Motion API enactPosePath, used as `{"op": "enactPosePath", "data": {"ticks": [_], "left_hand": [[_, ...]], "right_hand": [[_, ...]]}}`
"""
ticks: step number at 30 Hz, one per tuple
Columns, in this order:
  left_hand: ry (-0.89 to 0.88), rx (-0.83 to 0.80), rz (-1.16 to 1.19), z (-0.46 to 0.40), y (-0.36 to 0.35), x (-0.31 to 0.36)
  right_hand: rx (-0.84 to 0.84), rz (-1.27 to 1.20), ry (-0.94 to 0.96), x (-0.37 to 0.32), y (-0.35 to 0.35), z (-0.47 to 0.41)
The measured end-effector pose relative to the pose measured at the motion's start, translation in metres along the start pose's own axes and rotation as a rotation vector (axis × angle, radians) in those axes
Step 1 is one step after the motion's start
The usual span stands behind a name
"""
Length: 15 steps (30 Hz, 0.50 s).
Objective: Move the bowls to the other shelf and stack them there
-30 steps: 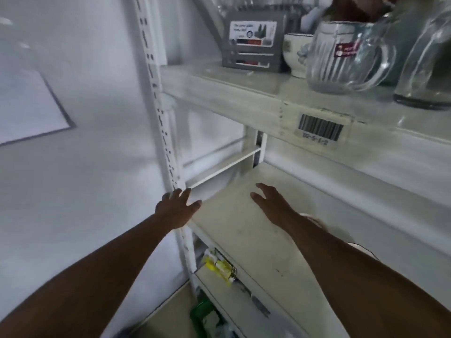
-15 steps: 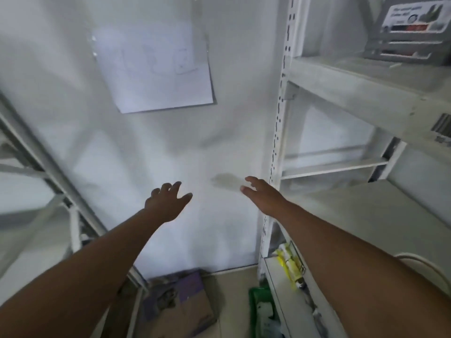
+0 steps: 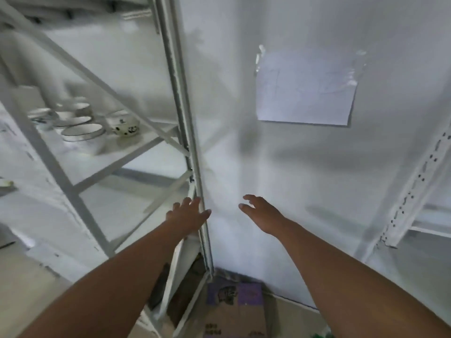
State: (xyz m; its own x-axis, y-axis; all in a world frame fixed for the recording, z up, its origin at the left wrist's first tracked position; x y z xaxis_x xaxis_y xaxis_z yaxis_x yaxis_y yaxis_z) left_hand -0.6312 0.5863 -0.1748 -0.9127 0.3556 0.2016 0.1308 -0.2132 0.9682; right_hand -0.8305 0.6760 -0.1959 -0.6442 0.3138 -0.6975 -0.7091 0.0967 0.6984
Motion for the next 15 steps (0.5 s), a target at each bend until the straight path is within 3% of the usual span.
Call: {"op": "enactPosePath", "data": {"ticks": [10,15], "left_hand": [[0.186,-0.018,0.083,0.093,0.022,-0.12],[0.469,0.041,0.125,0.163,0.027,-0.215]], "right_hand": [[-0.355,0.018,0.281,-0.155,-0.13,-0.014],[-0.58,0.066,0.479,-0.238,-0.209,0.026]]}}
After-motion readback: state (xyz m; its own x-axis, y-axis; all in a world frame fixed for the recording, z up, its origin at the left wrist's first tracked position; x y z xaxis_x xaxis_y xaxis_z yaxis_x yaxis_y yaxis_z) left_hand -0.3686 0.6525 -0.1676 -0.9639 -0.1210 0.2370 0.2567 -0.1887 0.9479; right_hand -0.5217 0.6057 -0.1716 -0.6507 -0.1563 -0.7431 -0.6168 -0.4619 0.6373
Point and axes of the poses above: each hand's wrist, its own z-axis away from the middle knuckle, its own y-axis out of the back of the hand, x = y × z, the point moved 8 cm from there along -z, towards the middle knuckle, and after that the axes turned 1 degree about -x, right-handed, at the moved point
